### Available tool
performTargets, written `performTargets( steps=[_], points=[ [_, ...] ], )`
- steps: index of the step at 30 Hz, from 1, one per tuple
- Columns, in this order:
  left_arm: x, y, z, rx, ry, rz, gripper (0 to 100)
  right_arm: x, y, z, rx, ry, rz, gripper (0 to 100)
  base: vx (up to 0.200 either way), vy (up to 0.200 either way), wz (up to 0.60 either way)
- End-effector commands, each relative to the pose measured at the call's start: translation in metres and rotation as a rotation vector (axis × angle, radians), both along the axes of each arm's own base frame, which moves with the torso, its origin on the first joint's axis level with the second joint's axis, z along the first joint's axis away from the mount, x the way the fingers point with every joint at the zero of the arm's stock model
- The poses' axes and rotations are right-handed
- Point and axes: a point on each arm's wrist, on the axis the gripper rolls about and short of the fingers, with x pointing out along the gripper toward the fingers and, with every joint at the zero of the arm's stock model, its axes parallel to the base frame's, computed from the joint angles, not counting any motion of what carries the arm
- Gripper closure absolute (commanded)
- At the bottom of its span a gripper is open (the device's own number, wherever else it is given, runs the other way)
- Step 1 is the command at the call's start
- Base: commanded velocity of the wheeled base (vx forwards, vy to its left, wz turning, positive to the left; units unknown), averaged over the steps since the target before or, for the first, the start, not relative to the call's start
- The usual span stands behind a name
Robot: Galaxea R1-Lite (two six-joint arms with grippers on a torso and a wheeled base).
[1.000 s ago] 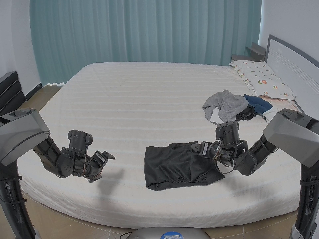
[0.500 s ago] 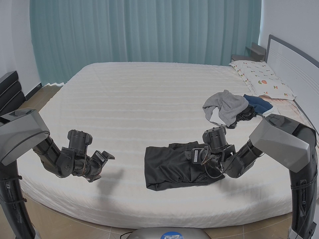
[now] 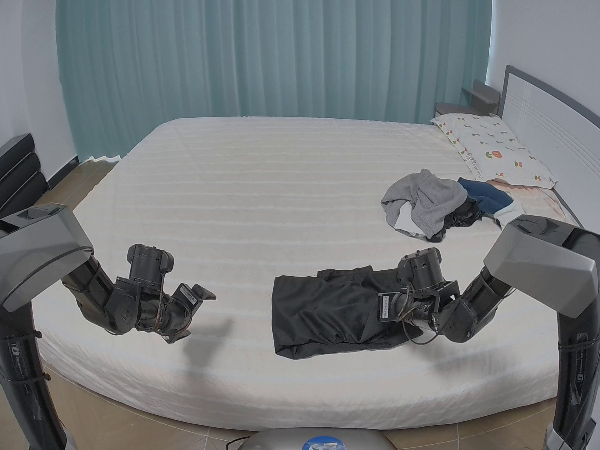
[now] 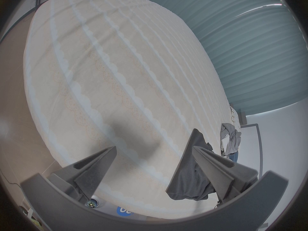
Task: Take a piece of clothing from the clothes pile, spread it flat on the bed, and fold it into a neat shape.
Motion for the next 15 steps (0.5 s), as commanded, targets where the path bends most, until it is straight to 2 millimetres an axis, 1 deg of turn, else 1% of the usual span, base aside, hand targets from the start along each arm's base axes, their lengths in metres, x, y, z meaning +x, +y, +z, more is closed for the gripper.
performTargets(
  steps=[1, 2, 4, 9, 15],
  points=[
    [0.0, 0.0, 0.0, 0.0, 0.002, 0.001, 0, -0.009, -0.025, 0.004, 0.025, 0.008, -0.022, 100, 0.0, 0.0, 0.0],
    [0.0, 0.0, 0.0, 0.0, 0.002, 0.001, 0, -0.009, -0.025, 0.004, 0.025, 0.008, -0.022, 100, 0.0, 0.0, 0.0],
    [0.0, 0.0, -0.001, 0.0, 0.003, 0.001, 0, -0.018, -0.036, -0.003, 0.051, -0.001, -0.011, 100, 0.0, 0.0, 0.0],
    [0.0, 0.0, 0.0, 0.0, 0.002, 0.001, 0, -0.029, -0.049, -0.013, 0.074, 0.003, -0.004, 100, 0.0, 0.0, 0.0],
    [0.0, 0.0, 0.0, 0.0, 0.002, 0.002, 0, -0.038, -0.053, -0.02, 0.078, 0.02, 0.0, 100, 0.0, 0.0, 0.0]
  ],
)
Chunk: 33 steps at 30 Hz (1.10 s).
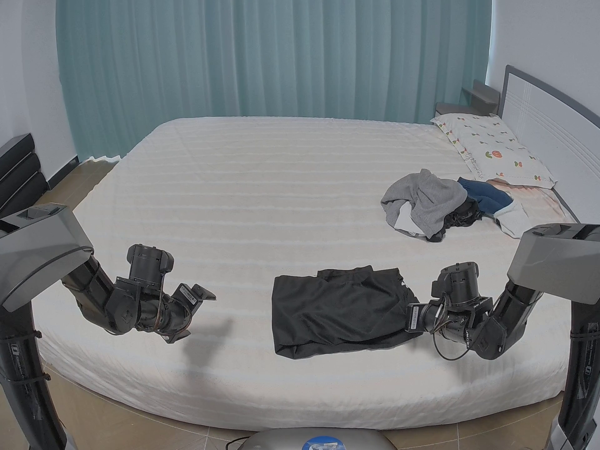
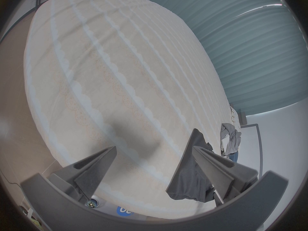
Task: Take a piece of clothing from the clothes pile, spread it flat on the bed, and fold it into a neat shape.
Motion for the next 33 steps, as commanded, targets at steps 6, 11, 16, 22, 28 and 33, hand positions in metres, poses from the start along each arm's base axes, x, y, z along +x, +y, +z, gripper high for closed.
performTargets(
  steps=[6, 11, 16, 22, 28, 33],
  points=[
    [0.0, 0.0, 0.0, 0.0, 0.001, 0.0, 0, -0.011, -0.008, -0.018, -0.009, 0.027, -0.007, 100, 0.0, 0.0, 0.0],
    [0.0, 0.0, 0.0, 0.0, 0.001, 0.0, 0, -0.016, -0.01, -0.026, -0.014, 0.037, -0.004, 0, 0.0, 0.0, 0.0],
    [0.0, 0.0, 0.0, -0.001, 0.002, 0.005, 0, -0.016, -0.019, -0.02, 0.016, -0.012, -0.022, 0, 0.0, 0.0, 0.0],
    [0.0, 0.001, 0.0, -0.003, 0.001, 0.007, 0, 0.002, -0.039, 0.019, 0.135, -0.142, -0.064, 0, 0.033, 0.0, 0.0],
    [-0.001, 0.0, -0.001, 0.002, 0.003, 0.002, 0, 0.026, -0.033, 0.03, 0.239, -0.156, -0.109, 0, 0.167, 0.0, 0.0],
    [-0.001, 0.0, -0.001, 0.002, 0.003, 0.0, 0, 0.036, -0.011, 0.021, 0.368, -0.027, -0.098, 0, 0.0, 0.0, 0.0]
  ],
)
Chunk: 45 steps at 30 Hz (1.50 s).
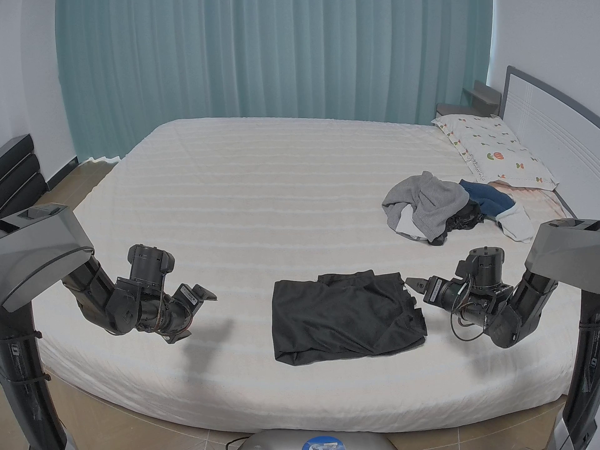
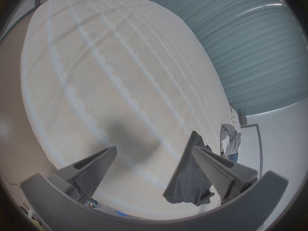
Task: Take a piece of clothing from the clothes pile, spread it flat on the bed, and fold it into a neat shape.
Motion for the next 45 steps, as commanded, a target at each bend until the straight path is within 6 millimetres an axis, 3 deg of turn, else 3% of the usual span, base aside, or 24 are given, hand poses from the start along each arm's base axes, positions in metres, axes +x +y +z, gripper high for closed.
performTargets(
  steps=[1, 9, 20, 30, 31, 39, 45],
  points=[
    [0.0, 0.0, -0.001, 0.001, 0.002, -0.001, 0, 0.013, 0.02, -0.009, 0.081, 0.071, 0.05, 0, 0.0, 0.0, 0.0],
    [0.0, 0.0, -0.001, 0.002, 0.002, -0.002, 0, 0.035, 0.026, -0.031, 0.112, 0.106, 0.088, 0, 0.0, 0.0, 0.0],
    [-0.001, 0.0, -0.001, 0.002, 0.005, -0.002, 0, 0.065, 0.025, -0.04, 0.118, 0.089, 0.065, 0, 0.0, 0.0, 0.0],
    [-0.001, 0.0, -0.001, 0.002, 0.003, -0.002, 0, 0.08, 0.026, -0.052, 0.134, 0.077, 0.053, 0, 0.0, 0.0, 0.0],
    [-0.001, 0.0, -0.001, 0.002, 0.003, -0.002, 0, 0.081, 0.026, -0.053, 0.133, 0.074, 0.049, 100, 0.0, 0.0, 0.0],
    [-0.001, -0.001, -0.001, 0.003, 0.004, -0.003, 0, 0.088, 0.023, -0.054, 0.164, 0.066, -0.001, 100, 0.0, 0.0, 0.0],
    [-0.001, -0.001, -0.001, 0.003, 0.003, -0.003, 0, 0.095, 0.009, -0.048, 0.177, 0.041, -0.039, 100, 0.0, 0.0, 0.0]
  ],
)
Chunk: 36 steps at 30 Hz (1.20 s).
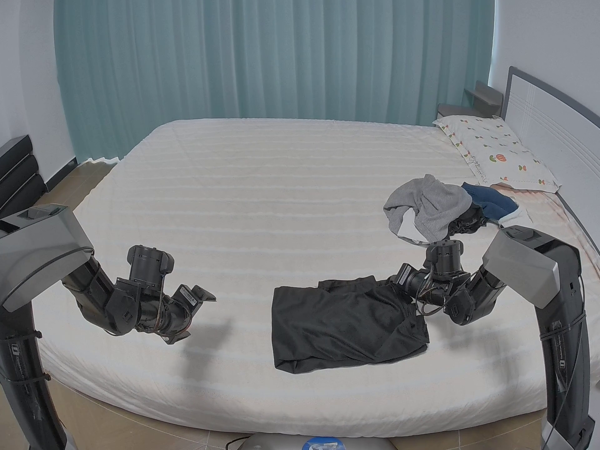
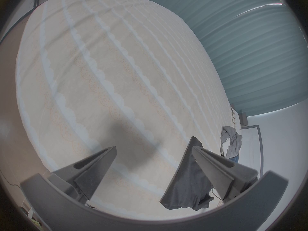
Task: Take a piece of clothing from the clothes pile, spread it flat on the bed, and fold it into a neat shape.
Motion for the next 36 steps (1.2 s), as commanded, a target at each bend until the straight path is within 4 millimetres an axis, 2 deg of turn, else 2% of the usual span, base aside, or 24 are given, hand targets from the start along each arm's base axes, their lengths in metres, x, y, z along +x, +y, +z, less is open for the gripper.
performTargets(
  steps=[1, 7, 15, 16, 18, 22, 24, 28, 31, 36],
  points=[
    [0.0, 0.0, 0.0, 0.0, 0.0, 0.0, 0, 0.005, -0.009, 0.003, 0.013, -0.012, -0.031, 100, 0.0, 0.0, 0.0],
    [0.0, 0.0, -0.001, 0.0, 0.002, 0.0, 0, 0.009, -0.014, 0.002, 0.044, -0.006, -0.064, 100, 0.0, 0.0, 0.0],
    [0.0, 0.0, -0.001, 0.003, 0.002, 0.001, 0, 0.01, -0.023, -0.01, 0.051, 0.018, -0.077, 100, 0.0, 0.0, 0.0],
    [0.0, 0.0, -0.001, 0.002, 0.003, 0.002, 0, 0.009, -0.023, -0.009, 0.056, 0.016, -0.072, 0, 0.0, 0.0, 0.0],
    [0.0, 0.0, -0.001, 0.002, 0.003, 0.002, 0, 0.006, -0.023, -0.007, 0.058, 0.013, -0.069, 0, 0.0, 0.0, 0.0],
    [0.0, 0.0, -0.001, 0.003, 0.002, 0.001, 0, -0.001, -0.024, 0.012, 0.081, -0.044, -0.04, 0, 0.0, 0.0, 0.0],
    [0.0, -0.001, -0.002, 0.004, 0.004, -0.002, 0, -0.009, -0.025, 0.029, 0.102, -0.082, 0.008, 0, 0.0, 0.0, 0.0],
    [0.0, -0.001, -0.002, 0.004, 0.004, -0.002, 0, -0.028, -0.022, 0.048, 0.113, -0.076, 0.087, 0, 0.0, 0.0, 0.0],
    [0.0, -0.001, -0.002, 0.004, 0.004, -0.002, 0, -0.032, -0.018, 0.047, 0.076, -0.078, 0.118, 0, 0.0, 0.0, 0.0],
    [0.0, -0.001, -0.002, 0.004, 0.005, -0.002, 0, -0.033, -0.014, 0.03, 0.044, -0.052, 0.142, 0, 0.0, 0.0, 0.0]
  ],
)
